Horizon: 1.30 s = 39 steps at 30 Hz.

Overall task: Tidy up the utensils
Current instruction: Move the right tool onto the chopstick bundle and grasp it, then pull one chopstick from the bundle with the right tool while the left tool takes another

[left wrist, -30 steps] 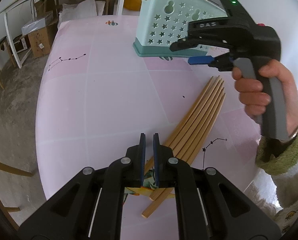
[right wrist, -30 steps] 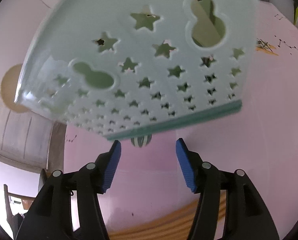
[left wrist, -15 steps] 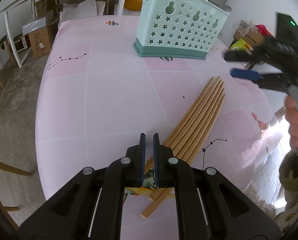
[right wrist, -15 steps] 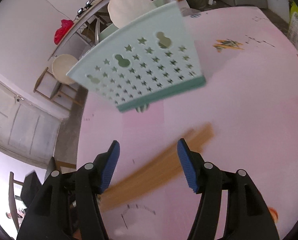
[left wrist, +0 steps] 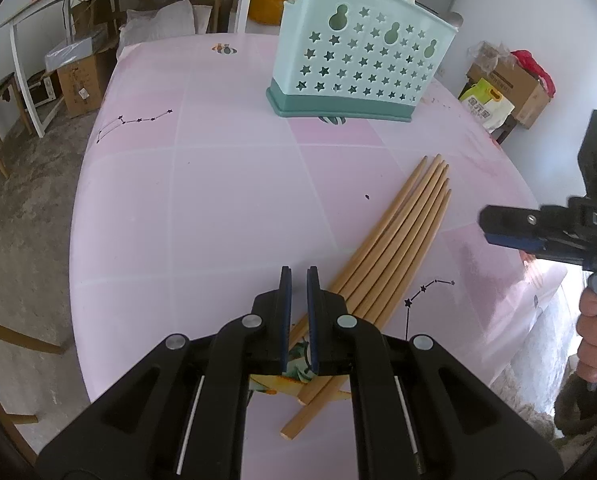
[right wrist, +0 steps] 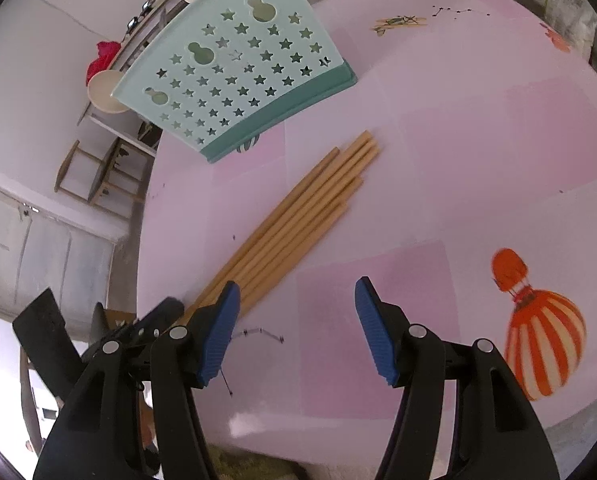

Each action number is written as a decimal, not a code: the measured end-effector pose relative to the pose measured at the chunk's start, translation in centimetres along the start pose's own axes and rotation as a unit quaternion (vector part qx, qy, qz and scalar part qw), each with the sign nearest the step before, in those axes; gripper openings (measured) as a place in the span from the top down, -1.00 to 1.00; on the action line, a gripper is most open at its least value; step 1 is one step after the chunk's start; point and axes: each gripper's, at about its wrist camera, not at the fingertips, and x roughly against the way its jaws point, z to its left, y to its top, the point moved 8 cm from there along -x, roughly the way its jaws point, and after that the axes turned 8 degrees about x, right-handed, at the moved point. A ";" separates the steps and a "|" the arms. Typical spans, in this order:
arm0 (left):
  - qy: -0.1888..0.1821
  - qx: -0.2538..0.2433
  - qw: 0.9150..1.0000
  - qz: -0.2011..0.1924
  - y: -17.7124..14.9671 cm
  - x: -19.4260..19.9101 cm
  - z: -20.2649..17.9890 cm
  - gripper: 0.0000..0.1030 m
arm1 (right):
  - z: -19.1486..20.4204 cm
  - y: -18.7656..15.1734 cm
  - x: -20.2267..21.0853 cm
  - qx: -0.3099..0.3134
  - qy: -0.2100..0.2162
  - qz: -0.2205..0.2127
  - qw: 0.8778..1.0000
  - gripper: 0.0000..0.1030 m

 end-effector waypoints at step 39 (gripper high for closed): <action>-0.123 0.021 0.989 0.084 -3.6 -0.5 -6.5 0.73 | 3.5 2.0 -3.9 0.196 -0.073 0.009 0.978 0.58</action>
